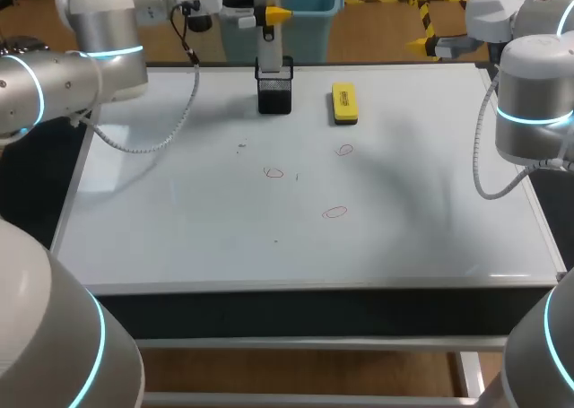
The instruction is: Pick up the inspection probe, press it on each red-marked spot on the whiteboard one by one, put down the probe, pick up the eraser, and wipe off all the red marks.
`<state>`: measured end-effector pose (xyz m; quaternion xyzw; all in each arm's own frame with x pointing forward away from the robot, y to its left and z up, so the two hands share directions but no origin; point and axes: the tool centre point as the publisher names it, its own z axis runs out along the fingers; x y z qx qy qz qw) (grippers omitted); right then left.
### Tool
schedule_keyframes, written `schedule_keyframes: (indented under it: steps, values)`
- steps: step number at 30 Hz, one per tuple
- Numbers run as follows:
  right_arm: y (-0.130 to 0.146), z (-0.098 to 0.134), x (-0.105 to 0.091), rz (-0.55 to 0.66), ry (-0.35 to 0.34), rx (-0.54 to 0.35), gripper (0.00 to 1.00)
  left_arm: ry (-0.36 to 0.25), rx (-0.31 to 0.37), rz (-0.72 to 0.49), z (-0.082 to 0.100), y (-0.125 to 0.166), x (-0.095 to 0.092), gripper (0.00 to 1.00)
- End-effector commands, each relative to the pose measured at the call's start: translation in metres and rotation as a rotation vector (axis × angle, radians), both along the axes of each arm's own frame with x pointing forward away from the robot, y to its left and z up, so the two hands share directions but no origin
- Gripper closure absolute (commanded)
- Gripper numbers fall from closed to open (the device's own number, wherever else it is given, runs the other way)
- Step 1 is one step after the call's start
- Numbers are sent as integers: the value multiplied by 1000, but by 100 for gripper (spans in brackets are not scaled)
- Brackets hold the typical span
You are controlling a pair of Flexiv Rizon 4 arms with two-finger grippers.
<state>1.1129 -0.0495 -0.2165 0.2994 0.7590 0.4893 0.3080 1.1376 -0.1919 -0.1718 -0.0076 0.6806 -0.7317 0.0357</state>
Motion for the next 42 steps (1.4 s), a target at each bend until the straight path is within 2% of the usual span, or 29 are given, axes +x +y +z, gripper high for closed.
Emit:
schedule_keyframes:
  steps: [1, 5, 11, 16, 24, 36, 42]
  values:
    - [0, 0, 0, 1, 1, 0, 0, 2, 5, 30, 15, 5, -14, 100]
    - [0, 0, 0, 1, 1, 0, 0, 9, -3, 32, 22, 9, -22, 100]
    - [0, 0, 0, 1, 1, 0, 0, 25, 3, 44, 17, 15, -39, 100]
    - [0, 0, 0, 1, 1, 0, 0, 54, 18, 73, 4, 24, -58, 100]
    - [0, 0, 0, 1, 1, 0, 0, 43, 31, 129, -14, 44, -81, 100]
    - [0, 0, 0, 1, 1, 0, 0, -1, 47, 176, -41, 71, -97, 100]
    - [0, 0, 0, 1, 1, 0, 0, 1, 51, 213, -54, 91, -102, 100]
